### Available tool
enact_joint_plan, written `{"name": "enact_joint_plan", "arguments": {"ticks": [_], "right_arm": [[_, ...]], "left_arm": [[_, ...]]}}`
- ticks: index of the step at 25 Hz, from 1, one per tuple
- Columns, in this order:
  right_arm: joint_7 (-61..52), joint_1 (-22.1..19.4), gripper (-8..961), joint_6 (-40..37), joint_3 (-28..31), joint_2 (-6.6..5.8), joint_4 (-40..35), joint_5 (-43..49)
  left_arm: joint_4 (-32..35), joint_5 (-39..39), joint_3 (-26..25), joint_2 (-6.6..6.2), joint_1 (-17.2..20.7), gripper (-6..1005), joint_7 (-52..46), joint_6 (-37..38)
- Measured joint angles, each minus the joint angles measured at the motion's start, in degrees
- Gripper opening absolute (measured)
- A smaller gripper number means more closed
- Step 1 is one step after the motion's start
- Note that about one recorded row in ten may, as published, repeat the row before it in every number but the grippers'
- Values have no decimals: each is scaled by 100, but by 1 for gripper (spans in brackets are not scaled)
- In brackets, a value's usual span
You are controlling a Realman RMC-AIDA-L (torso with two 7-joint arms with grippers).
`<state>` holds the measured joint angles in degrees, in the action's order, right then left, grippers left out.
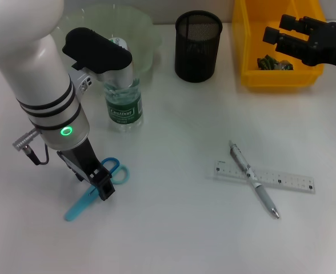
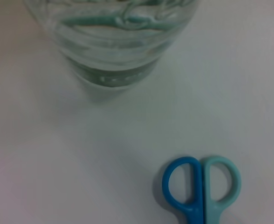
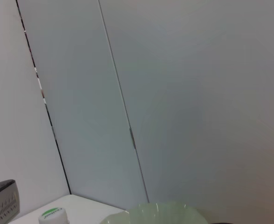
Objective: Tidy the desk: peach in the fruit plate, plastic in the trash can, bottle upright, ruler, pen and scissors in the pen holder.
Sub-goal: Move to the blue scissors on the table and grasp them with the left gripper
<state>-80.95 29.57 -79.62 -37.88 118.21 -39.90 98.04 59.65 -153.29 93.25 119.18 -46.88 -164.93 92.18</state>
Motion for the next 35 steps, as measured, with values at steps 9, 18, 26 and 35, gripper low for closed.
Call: {"name": "enact_joint_plan", "arguments": {"ticks": [9, 18, 26, 35], "right_arm": [[0, 24, 621, 54, 0, -6, 48, -5], [0, 42, 621, 62, 0, -9, 53, -5], [0, 42, 621, 61, 0, -9, 61, -5], [0, 58, 621, 61, 0, -9, 61, -5]], "left_arm": [[-67, 1, 34, 0, -13, 646, 4, 1], [-106, 1, 68, 0, -18, 644, 5, -18], [-161, 1, 88, 0, -32, 642, 5, -59], [-208, 1, 147, 0, -50, 640, 5, -61]]}}
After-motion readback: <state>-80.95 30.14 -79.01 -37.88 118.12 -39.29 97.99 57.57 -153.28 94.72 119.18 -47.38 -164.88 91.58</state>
